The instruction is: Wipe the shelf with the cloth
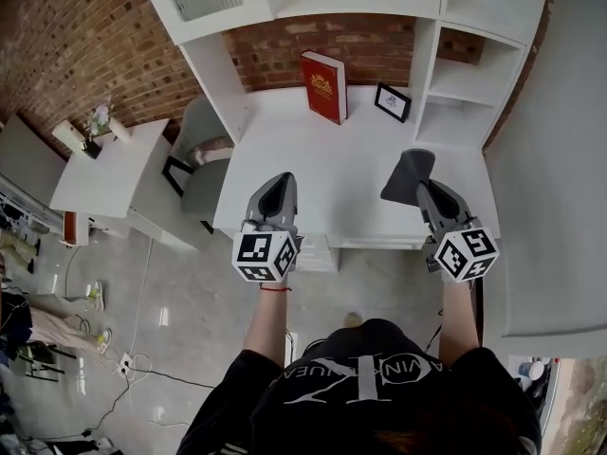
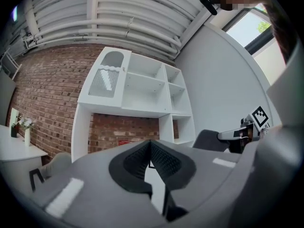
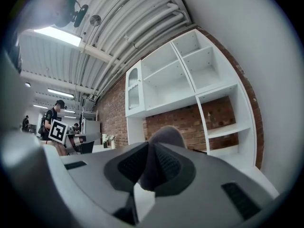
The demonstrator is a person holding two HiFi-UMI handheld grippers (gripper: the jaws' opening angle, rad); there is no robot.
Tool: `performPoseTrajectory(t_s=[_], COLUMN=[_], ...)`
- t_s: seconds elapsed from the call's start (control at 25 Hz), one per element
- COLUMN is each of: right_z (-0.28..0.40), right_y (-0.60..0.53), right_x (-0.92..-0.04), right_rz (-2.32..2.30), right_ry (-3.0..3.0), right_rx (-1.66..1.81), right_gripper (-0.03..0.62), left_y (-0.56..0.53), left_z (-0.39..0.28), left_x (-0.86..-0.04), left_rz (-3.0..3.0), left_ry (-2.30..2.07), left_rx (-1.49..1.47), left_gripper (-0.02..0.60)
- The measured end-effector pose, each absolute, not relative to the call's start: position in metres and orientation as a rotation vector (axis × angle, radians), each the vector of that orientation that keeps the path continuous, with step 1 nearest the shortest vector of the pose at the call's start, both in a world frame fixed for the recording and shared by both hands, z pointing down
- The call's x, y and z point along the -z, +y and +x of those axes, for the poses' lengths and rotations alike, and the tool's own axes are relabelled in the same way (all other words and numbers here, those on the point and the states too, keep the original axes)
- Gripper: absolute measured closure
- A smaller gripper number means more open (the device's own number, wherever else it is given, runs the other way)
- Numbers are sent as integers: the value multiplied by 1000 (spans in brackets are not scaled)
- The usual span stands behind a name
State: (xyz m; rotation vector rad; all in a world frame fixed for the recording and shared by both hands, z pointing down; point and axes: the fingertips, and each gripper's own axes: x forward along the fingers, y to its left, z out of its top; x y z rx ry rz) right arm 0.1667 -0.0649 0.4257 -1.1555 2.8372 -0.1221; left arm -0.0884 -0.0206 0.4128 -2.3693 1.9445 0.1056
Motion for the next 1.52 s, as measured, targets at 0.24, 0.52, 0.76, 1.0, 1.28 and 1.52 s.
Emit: performPoseTrajectory(t_s=[0.24,0.52,0.76,1.0,1.28,1.52], right_z=[138,106,78,50,21,-12], right_y=[-111,-149,-182,-219,-250,-272], right_x=[-415,-388,-354,-298,-234,-179], right_rz=[-1118,-1062,-1038,-1008,-955,-888], right_ry=[2855,2852,2835,2824,2839,2848], right_rx=[92,52,-37,-137,-282,-421], right_gripper=[549,549,549,549,549,549], left_y=[-66,-112,-164,-221,-266,-283], left_z=[-114,-133,-135,-137,-128,-130], left_x=[-406,-388,-367,-333,-297,-270], left_rz=[-2352,-2352,-2387,-2452,-2510,-2554], left_ry=[1987,1979,1882,1779,1676,1600], left_rx=[-136,-133,-99,-77,-79,-86], left_gripper=[571,571,571,571,571,571])
